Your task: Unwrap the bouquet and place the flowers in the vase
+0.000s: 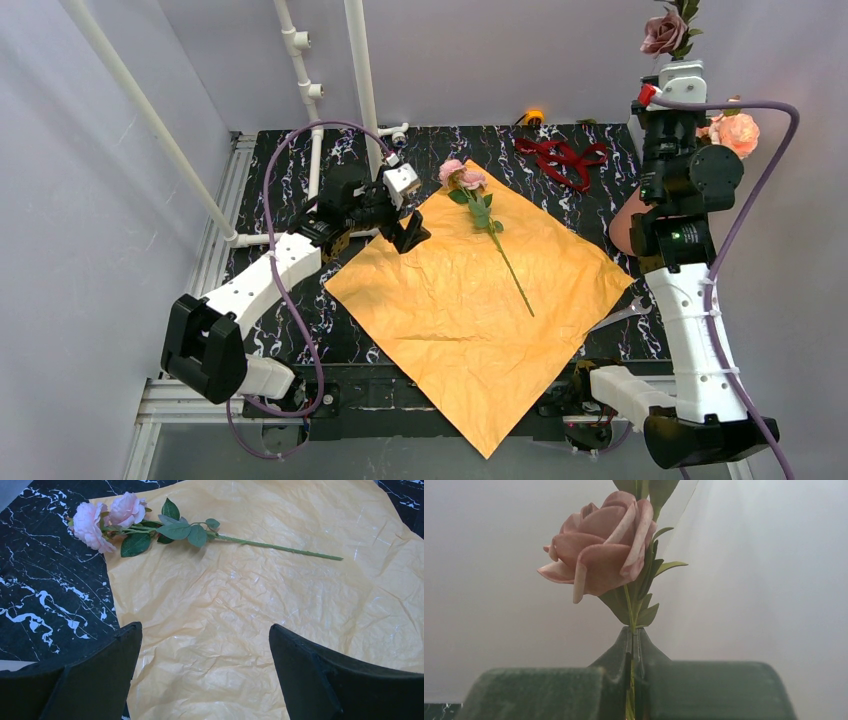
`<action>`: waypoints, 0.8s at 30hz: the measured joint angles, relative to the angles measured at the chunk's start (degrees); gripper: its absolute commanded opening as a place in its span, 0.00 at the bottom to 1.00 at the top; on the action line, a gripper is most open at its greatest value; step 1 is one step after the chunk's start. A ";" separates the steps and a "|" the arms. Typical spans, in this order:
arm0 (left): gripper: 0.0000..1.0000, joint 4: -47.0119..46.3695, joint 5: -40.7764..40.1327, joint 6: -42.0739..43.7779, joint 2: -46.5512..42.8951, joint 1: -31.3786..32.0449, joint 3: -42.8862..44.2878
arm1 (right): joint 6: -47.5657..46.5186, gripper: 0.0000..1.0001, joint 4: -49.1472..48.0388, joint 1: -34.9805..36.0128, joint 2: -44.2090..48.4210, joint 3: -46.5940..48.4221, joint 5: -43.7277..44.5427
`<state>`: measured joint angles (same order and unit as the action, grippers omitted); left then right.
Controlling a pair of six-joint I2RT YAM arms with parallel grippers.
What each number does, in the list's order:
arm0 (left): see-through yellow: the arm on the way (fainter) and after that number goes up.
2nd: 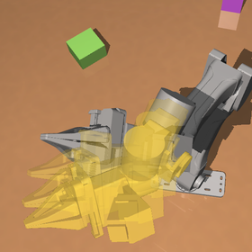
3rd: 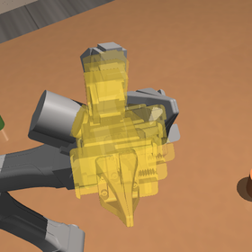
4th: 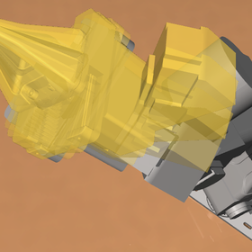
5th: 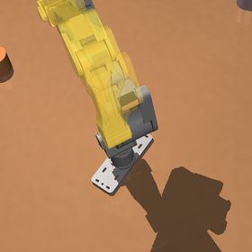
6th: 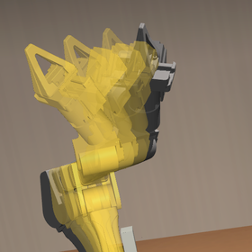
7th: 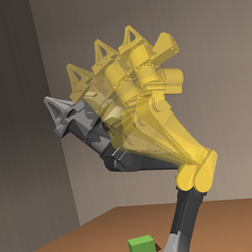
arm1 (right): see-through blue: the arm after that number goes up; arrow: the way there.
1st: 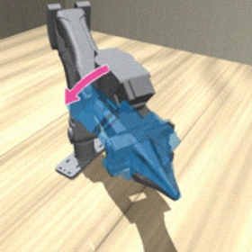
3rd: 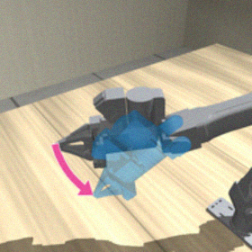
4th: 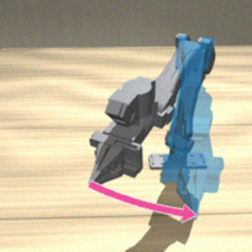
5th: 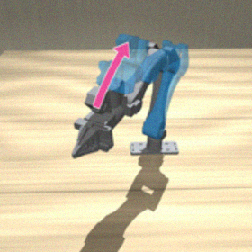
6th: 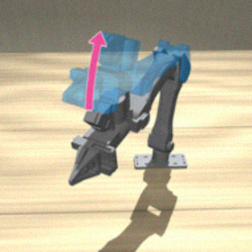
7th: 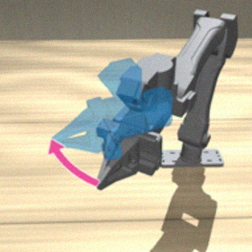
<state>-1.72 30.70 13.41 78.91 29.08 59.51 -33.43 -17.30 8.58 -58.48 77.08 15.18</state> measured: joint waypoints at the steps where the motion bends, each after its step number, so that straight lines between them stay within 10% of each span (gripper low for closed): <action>1: 0.98 0.00 -0.04 0.07 -0.33 0.00 -0.31 | -0.02 0.01 -0.46 0.00 -0.20 -0.61 0.20; 24: 0.98 -0.02 -0.24 0.59 -0.92 0.00 -1.73 | 1.25 0.01 -2.21 -5.84 -4.96 4.33 -1.44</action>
<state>-1.74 30.46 14.00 78.00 29.08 57.78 -32.18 -19.51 2.74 -63.44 81.41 13.74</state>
